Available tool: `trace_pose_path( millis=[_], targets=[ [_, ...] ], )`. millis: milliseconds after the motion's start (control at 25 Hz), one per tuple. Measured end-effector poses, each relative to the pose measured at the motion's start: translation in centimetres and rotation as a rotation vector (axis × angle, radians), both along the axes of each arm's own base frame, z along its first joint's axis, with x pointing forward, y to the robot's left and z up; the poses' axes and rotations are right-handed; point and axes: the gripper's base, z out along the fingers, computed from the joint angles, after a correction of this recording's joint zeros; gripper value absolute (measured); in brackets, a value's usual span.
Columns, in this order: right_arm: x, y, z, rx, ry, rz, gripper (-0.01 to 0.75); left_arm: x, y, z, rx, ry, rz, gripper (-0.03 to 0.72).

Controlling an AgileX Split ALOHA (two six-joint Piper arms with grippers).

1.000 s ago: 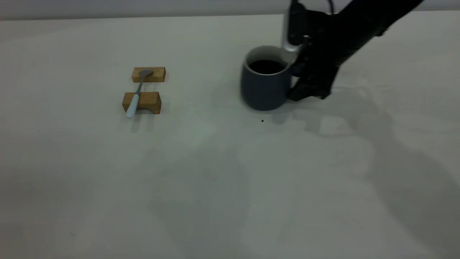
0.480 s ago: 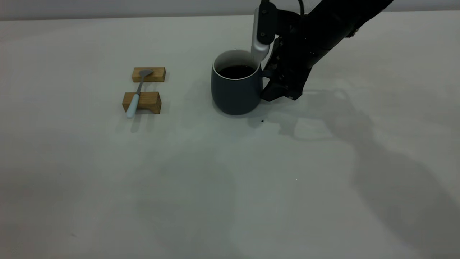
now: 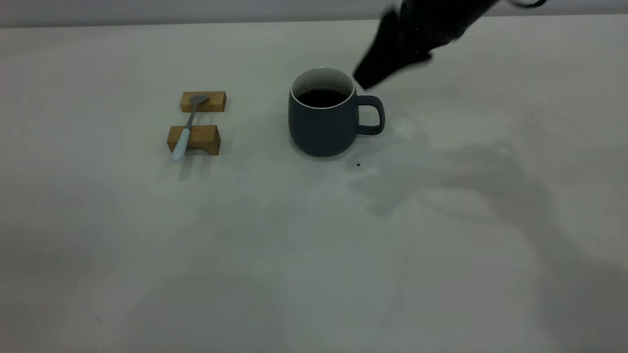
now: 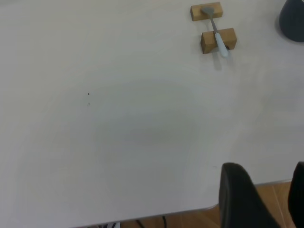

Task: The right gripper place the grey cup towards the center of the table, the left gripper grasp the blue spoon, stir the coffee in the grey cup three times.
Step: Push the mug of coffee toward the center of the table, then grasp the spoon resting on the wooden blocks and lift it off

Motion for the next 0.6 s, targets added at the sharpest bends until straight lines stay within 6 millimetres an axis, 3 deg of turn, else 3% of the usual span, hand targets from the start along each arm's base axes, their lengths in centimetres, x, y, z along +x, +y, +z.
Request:
trace_pose_path(
  millis=[80,240,400,600],
  targets=[
    [-2.6,-0.8,3.2,-0.027,0.136,-0.060,0.537,0.0,0.0,0.0,0.000,0.000,0.000,0.330],
    [-7.8,-4.7,7.0,-0.315,0.291,-0.283,0.535,0.0,0.0,0.0,0.000,0.000,0.000,0.330],
    [-13.2,-9.0,9.1,-0.568,0.298,-0.546,0.535,0.0,0.0,0.0,0.000,0.000,0.000,0.330],
    [-19.8,-12.4,10.0,-0.674,0.245,-0.688,0.535,0.0,0.0,0.0,0.000,0.000,0.000,0.330]
  ],
)
